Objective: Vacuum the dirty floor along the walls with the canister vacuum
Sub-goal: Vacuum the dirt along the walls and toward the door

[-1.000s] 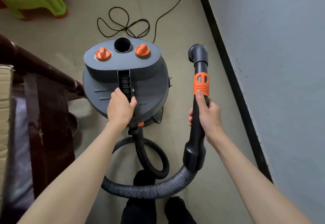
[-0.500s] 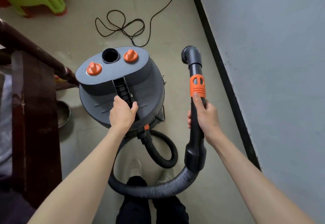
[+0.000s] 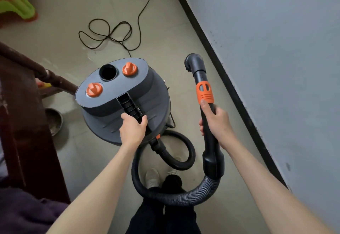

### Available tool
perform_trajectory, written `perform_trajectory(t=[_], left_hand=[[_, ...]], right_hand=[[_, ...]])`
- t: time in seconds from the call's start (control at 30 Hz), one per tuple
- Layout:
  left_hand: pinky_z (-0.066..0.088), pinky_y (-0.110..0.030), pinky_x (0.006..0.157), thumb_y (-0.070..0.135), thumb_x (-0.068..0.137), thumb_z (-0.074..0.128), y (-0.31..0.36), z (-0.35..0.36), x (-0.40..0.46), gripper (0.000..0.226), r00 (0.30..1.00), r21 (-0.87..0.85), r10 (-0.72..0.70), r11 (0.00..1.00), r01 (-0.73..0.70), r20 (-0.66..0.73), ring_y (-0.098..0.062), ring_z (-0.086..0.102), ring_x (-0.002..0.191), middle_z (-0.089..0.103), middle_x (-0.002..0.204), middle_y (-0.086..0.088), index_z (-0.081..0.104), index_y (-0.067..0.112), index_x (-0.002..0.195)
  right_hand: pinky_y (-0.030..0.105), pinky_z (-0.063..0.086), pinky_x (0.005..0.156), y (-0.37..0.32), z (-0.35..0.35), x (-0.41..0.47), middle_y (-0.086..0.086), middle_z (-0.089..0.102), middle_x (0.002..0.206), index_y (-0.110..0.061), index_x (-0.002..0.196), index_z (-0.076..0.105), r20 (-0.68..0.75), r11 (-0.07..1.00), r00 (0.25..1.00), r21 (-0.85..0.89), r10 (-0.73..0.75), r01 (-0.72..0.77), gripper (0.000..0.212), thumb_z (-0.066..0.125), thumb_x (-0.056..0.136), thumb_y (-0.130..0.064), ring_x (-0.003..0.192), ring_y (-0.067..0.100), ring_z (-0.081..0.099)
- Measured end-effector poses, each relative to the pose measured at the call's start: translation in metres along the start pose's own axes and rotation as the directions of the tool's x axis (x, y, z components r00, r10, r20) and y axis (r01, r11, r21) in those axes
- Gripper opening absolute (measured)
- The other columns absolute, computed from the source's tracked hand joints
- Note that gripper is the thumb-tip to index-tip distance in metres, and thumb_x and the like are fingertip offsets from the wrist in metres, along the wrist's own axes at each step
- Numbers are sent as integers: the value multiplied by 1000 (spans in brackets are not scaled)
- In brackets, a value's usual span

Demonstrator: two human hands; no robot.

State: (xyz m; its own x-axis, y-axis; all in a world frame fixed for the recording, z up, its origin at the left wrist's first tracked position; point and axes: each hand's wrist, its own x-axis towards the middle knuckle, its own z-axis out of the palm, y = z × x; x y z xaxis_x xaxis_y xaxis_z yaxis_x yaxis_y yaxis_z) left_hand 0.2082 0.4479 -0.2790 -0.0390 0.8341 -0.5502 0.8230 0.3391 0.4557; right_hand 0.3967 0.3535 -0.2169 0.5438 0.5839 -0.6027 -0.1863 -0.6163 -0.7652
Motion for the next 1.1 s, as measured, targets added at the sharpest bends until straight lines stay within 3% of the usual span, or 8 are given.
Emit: perform_trajectory(t=[0.13,0.23,0.5,0.7,0.77,0.9,1.03,1.1], left_hand=[[44,-41,83,38,95,53,-11,13,-27,53,1000,-12,-1,1000,2,31,-40,54,111,50,95,-11,31,-2,121],[42,-39,79,38,95,53,-20,24,-46,52,999,-8,0,1000,1,34,-40,54,110,49,94,-11,32,-2,121],[41,-39,80,39,95,52,-40,52,-94,54,999,15,19,1000,-19,38,-40,54,110,57,115,-23,32,-4,121],[38,-33,71,37,94,55,-42,64,-120,57,994,-45,23,999,-18,105,-25,48,88,55,114,-21,31,-6,123],[38,-31,74,35,94,56,-43,65,-126,61,991,-75,24,997,-14,135,-23,46,92,52,120,-20,28,-6,128],[37,-31,82,35,94,57,-53,60,-133,63,970,-97,50,995,-27,237,-32,47,120,47,134,-20,29,-4,135],[45,-36,92,38,90,59,-63,44,-154,63,929,-53,101,995,-88,356,-31,57,111,60,120,-15,36,3,137],[46,-41,97,36,91,57,-59,37,-176,56,894,-4,174,982,-189,412,-29,57,111,62,116,-11,42,7,136]], right_hand=[[27,47,44,23,-16,-24,7,57,61,-11,87,54,-28,1000,1000,3,14,-14,32,56,95,-42,45,16,53],[27,47,44,40,-30,-38,8,57,62,-10,89,54,-41,1000,999,8,14,-14,32,56,95,-42,46,17,53],[27,49,46,85,-62,-74,8,58,63,-11,88,53,-8,999,1000,19,27,-27,34,56,95,-44,48,17,55],[29,48,47,113,-77,-108,8,57,62,-11,86,53,-25,998,999,35,44,-43,33,57,95,-42,47,18,53],[29,48,48,120,-80,-121,8,58,62,-11,86,54,-30,999,999,21,42,-42,33,57,95,-43,47,17,54],[29,49,49,129,-88,-153,6,58,61,-11,86,55,-83,999,996,44,30,-27,33,58,94,-43,48,17,54],[32,50,51,129,-98,-189,8,58,62,-11,86,56,-159,996,987,88,27,-13,33,58,94,-43,50,20,54],[31,49,50,127,-107,-209,7,58,61,-12,85,55,-198,993,980,115,22,1,32,59,93,-43,50,20,54]])
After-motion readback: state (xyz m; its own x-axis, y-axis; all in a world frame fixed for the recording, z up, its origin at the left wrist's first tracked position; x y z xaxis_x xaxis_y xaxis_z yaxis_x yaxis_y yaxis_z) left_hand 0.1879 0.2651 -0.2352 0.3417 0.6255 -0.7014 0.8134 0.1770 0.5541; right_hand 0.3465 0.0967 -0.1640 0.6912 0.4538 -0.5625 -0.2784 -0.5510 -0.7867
